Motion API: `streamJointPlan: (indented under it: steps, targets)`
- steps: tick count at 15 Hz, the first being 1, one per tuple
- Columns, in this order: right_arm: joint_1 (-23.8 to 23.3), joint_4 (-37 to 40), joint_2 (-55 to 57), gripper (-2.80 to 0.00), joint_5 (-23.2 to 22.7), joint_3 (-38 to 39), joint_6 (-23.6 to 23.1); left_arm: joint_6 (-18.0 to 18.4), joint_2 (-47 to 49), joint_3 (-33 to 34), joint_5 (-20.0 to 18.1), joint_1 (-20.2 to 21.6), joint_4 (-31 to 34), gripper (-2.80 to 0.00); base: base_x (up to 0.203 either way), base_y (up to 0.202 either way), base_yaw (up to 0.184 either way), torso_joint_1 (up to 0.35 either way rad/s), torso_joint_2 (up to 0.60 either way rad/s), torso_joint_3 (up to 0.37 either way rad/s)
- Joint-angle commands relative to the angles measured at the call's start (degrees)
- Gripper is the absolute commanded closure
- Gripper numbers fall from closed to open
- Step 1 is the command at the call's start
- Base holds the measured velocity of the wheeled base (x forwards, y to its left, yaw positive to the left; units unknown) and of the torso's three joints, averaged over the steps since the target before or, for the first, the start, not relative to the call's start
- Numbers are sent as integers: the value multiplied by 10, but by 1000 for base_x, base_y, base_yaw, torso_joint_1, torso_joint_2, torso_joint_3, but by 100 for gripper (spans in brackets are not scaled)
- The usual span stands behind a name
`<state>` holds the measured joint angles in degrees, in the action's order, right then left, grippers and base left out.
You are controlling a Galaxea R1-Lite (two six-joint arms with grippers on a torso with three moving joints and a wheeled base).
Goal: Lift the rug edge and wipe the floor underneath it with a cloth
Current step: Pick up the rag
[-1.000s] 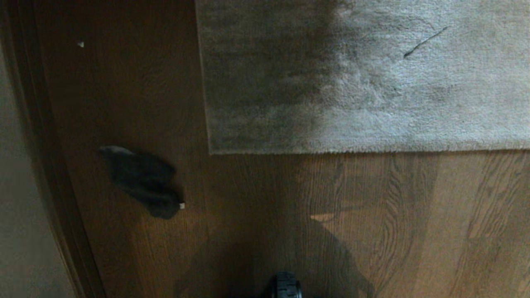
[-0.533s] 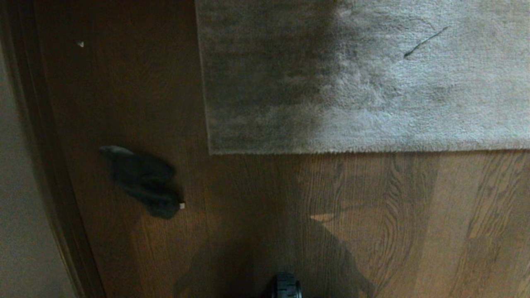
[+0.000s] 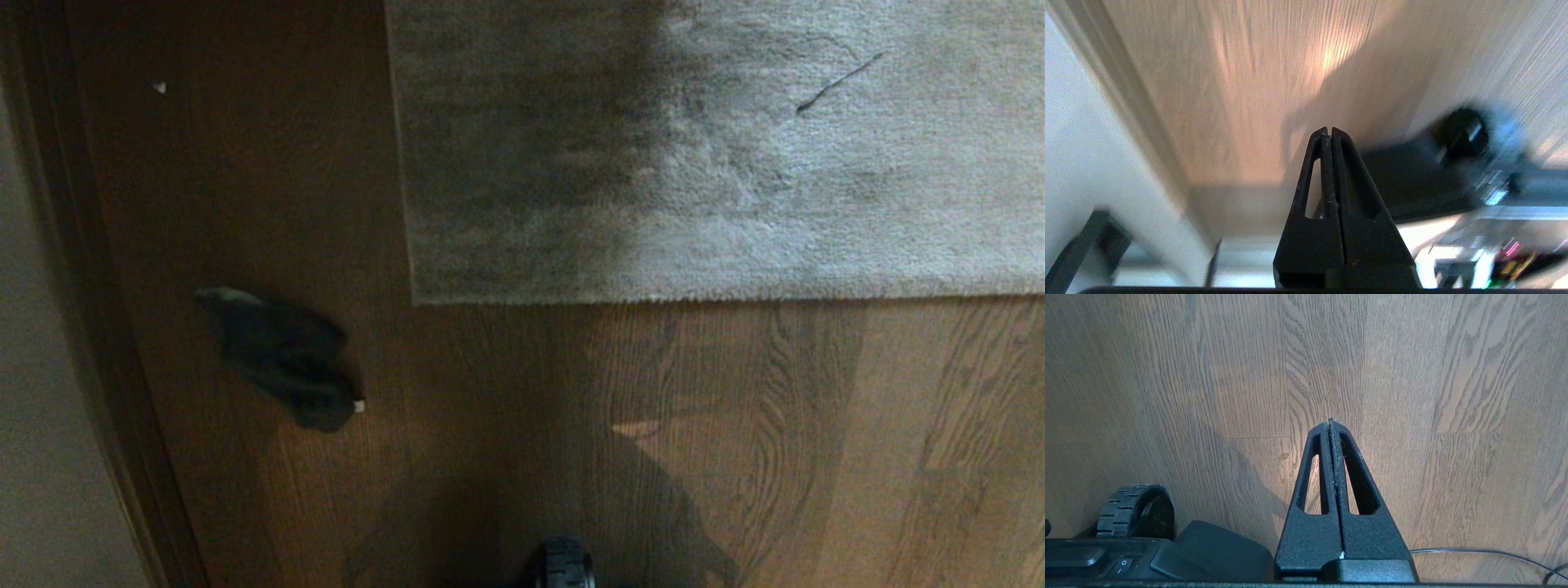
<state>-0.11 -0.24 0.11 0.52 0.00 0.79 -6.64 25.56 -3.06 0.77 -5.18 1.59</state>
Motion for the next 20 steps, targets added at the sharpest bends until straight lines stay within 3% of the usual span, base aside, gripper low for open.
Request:
streamJointPlan:
  steps: [1, 7, 9, 12, 14, 17, 20]
  targets:
    - [0, 0, 0, 0, 0, 0, 0, -12, 24, -23, 1, -7, -1, 0, 0, 0, 0, 0, 0, 0]
    - [0, 0, 0, 0, 0, 0, 0, -21, 91, -29, 7, -11, -4, 0, 0, 0, 0, 0, 0, 0]
    - [0, 0, 0, 0, 0, 0, 0, -22, 135, -28, 13, -10, -32, 0, 0, 0, 0, 0, 0, 0]
    - [0, 0, 0, 0, 0, 0, 0, -24, 251, -27, 18, 11, -129, 0, 0, 0, 0, 0, 0, 0]
    - [0, 0, 0, 0, 0, 0, 0, -24, 348, -27, 17, 41, -230, 0, 0, 0, 0, 0, 0, 0]
    - [0, 0, 0, 0, 0, 0, 0, -20, 463, -29, 11, 101, -377, 0, 0, 0, 0, 0, 0, 0]
    - [0, 0, 0, 0, 0, 0, 0, -6, 512, -28, -13, 170, -449, 0, 0, 0, 0, 0, 0, 0]
